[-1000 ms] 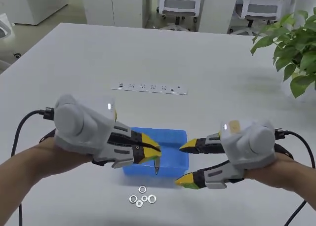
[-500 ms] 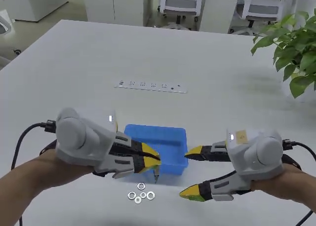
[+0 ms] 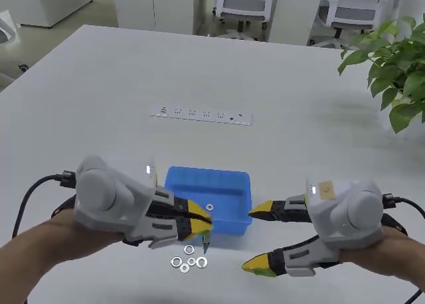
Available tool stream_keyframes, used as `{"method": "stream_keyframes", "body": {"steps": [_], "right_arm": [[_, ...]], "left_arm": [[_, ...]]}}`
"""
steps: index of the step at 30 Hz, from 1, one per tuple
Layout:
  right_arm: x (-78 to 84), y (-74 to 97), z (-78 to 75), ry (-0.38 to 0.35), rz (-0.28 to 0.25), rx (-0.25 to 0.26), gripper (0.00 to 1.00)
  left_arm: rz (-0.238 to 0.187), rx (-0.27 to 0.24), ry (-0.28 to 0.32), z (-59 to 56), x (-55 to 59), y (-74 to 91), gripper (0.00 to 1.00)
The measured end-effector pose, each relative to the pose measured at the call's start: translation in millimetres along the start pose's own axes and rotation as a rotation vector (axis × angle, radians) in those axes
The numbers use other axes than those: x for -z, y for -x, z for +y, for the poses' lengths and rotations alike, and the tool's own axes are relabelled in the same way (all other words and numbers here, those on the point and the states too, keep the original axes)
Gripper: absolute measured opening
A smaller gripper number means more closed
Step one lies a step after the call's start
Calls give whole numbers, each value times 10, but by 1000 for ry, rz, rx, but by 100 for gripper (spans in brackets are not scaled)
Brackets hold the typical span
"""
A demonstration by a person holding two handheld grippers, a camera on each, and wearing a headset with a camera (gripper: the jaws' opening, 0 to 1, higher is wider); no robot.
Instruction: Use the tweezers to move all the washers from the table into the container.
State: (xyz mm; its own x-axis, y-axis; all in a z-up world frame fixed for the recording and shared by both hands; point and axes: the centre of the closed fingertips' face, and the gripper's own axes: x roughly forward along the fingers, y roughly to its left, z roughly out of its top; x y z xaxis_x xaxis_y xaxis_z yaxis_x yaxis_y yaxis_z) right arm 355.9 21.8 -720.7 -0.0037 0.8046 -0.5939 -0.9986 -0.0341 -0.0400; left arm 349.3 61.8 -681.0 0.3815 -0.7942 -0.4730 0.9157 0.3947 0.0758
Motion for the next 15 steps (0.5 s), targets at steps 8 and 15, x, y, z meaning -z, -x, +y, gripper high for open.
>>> {"method": "stream_keyframes", "body": {"steps": [8,15], "right_arm": [[15,-14,9,-7,0,0,55],[30,-32,20,-12,3,-4,55]], "left_arm": [[7,11,14,-37,82,-26,5],[12,23,22,-76,133,-37,5]]}}
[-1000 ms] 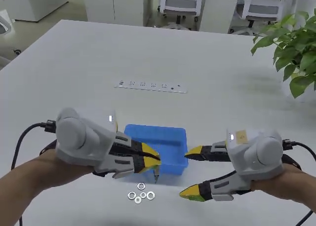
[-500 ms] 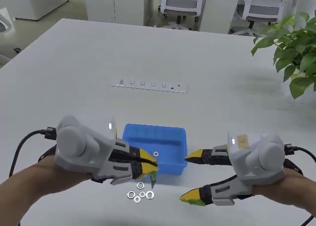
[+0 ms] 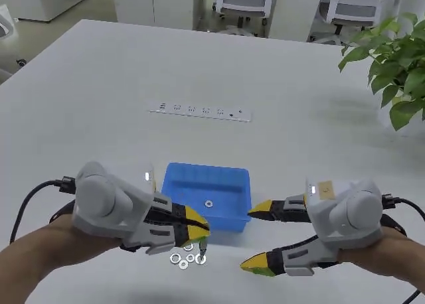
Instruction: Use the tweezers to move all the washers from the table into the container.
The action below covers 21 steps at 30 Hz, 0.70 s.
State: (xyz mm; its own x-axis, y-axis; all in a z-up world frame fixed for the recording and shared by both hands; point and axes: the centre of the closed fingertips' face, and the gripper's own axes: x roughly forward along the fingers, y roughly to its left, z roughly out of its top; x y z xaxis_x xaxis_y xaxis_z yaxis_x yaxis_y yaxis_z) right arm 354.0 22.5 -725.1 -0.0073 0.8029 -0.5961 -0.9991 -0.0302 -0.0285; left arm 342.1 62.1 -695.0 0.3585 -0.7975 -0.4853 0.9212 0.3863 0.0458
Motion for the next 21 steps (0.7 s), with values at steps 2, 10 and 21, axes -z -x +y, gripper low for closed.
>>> {"method": "stream_keyframes", "body": {"steps": [2,10,21], "right_arm": [[2,-3,5,0,2,-1,55],[21,-21,27,-3,8,-7,55],[20,-47,34,-3,9,-17,54]], "left_arm": [[0,1,3,-2,11,-3,5],[4,9,10,-30,61,-30,5],[0,16,5,-50,83,-24,5]]}}
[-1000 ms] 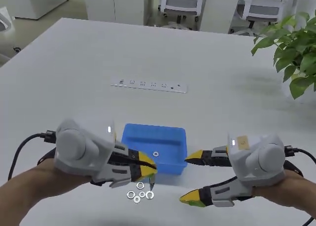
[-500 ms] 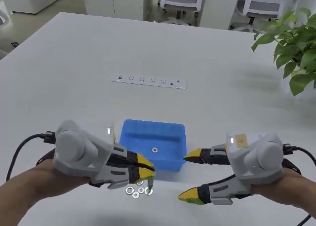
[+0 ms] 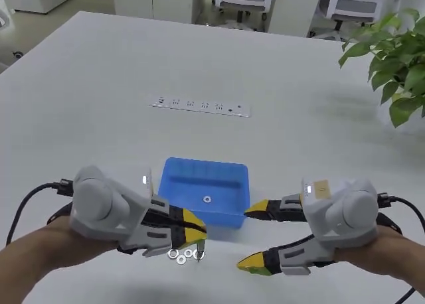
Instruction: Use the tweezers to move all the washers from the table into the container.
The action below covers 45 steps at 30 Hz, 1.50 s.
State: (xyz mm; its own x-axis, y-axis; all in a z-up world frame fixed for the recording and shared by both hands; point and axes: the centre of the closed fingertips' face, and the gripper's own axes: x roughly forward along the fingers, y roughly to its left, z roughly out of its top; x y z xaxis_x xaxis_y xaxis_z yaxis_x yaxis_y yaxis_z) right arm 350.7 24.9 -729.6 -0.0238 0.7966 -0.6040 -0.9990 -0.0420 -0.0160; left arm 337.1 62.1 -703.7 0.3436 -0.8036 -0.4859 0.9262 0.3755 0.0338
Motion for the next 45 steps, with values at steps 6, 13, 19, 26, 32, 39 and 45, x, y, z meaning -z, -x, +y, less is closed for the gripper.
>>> {"method": "stream_keyframes", "body": {"steps": [6,13,19,26,32,39,45], "right_arm": [[-28,-32,-3,5,-3,-8,53],[-94,-94,-14,20,-7,-25,50],[-122,-185,8,41,-2,-46,45],[-129,-288,58,57,6,-76,38],[-126,-370,102,77,17,-101,33],[-145,-489,150,98,26,-130,27],[-151,-596,190,116,37,-154,22]], "left_arm": [[11,18,-12,-12,11,2,5],[30,40,-26,-33,16,6,5],[44,53,-35,-38,31,12,5],[55,63,-44,-44,36,20,5],[62,69,-52,-39,35,14,5],[76,79,-63,-26,39,7,5],[83,83,-63,-21,43,12,5]]}}
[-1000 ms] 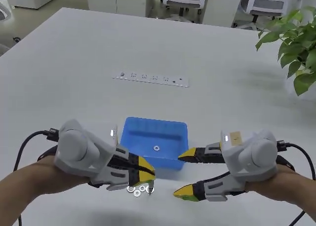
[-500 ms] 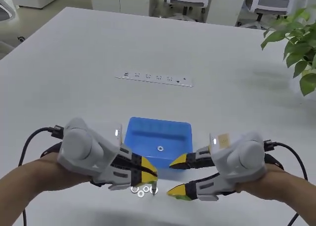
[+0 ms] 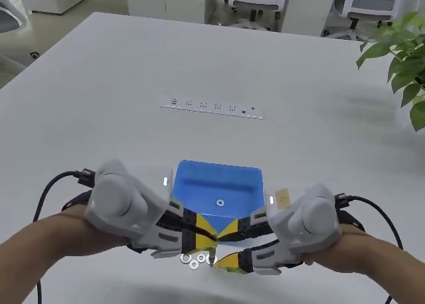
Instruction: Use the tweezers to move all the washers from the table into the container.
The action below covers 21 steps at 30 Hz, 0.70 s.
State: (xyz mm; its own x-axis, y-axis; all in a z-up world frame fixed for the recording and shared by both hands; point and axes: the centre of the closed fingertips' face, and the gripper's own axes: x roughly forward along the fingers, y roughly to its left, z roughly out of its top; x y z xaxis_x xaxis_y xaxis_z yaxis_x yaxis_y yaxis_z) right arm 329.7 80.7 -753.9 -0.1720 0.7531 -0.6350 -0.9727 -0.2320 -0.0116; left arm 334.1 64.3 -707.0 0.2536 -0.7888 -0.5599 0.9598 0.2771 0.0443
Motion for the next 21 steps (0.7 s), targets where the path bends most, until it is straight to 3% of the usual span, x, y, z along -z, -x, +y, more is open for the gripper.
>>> {"method": "stream_keyframes", "body": {"steps": [11,21], "right_arm": [[7,-96,-11,49,34,-29,12],[-3,-115,9,67,29,-29,9]], "left_arm": [[3,-1,-2,17,0,8,5],[2,-1,-1,25,4,6,5]]}}
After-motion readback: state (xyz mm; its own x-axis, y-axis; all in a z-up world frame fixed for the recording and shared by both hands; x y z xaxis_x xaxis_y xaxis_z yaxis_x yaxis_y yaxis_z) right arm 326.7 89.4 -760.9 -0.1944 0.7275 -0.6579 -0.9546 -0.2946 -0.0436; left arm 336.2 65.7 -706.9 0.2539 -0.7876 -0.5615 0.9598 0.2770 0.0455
